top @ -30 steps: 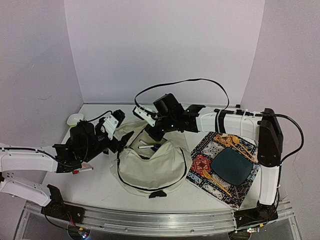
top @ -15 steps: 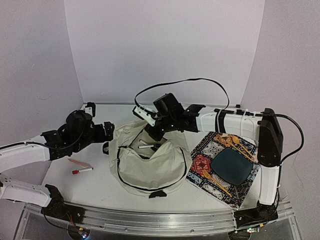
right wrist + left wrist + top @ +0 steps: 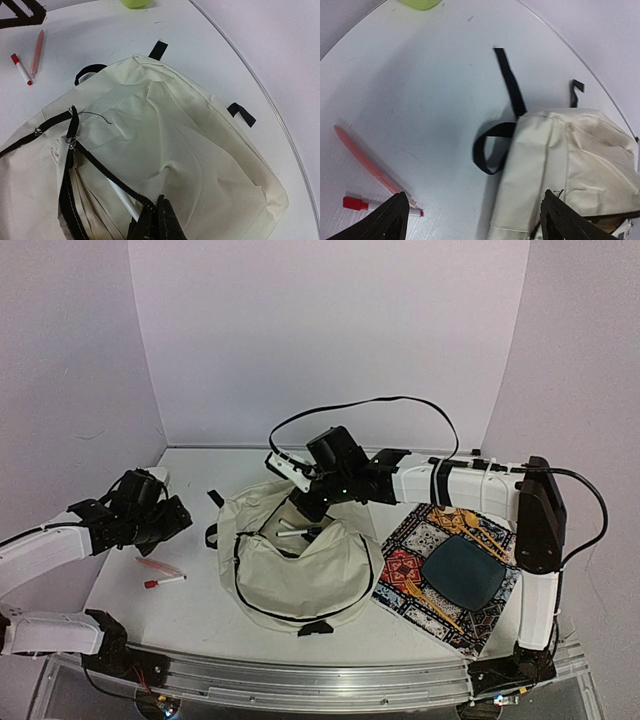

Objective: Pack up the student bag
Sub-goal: Pick up the pen at the center of the board.

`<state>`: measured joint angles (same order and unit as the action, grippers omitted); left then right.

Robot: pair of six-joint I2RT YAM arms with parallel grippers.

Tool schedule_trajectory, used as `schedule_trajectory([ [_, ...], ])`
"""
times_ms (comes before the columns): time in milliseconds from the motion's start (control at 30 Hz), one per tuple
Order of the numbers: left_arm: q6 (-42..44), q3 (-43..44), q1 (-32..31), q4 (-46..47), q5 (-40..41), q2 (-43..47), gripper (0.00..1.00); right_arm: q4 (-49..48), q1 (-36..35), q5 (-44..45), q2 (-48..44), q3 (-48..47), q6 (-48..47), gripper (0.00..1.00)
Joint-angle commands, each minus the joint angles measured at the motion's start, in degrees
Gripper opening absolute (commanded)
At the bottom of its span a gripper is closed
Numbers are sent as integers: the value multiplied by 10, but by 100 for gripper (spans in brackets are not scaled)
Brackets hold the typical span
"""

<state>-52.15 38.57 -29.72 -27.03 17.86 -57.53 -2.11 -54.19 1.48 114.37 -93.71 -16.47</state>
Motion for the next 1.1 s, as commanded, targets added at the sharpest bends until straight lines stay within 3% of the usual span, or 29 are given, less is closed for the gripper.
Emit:
schedule_trajectory([
  [0, -40, -10, 58, -26, -59, -24, 90, -33, -4, -10, -32, -28, 3, 1],
  [333, -98, 28, 137, -80, -49, -143, 79, -34, -4, -10, -40, -25, -3, 1],
  [600, -101, 44, 199, -90, -95, -215, 66, -38, -4, -10, -40, -21, 4, 1],
  [733, -106, 62, 216, -104, -107, -263, 54, -42, -5, -10, -44, -17, 4, 0],
  [1067, -115, 87, 231, -119, -118, -324, 44, -52, -4, -10, -49, -6, 3, 0],
])
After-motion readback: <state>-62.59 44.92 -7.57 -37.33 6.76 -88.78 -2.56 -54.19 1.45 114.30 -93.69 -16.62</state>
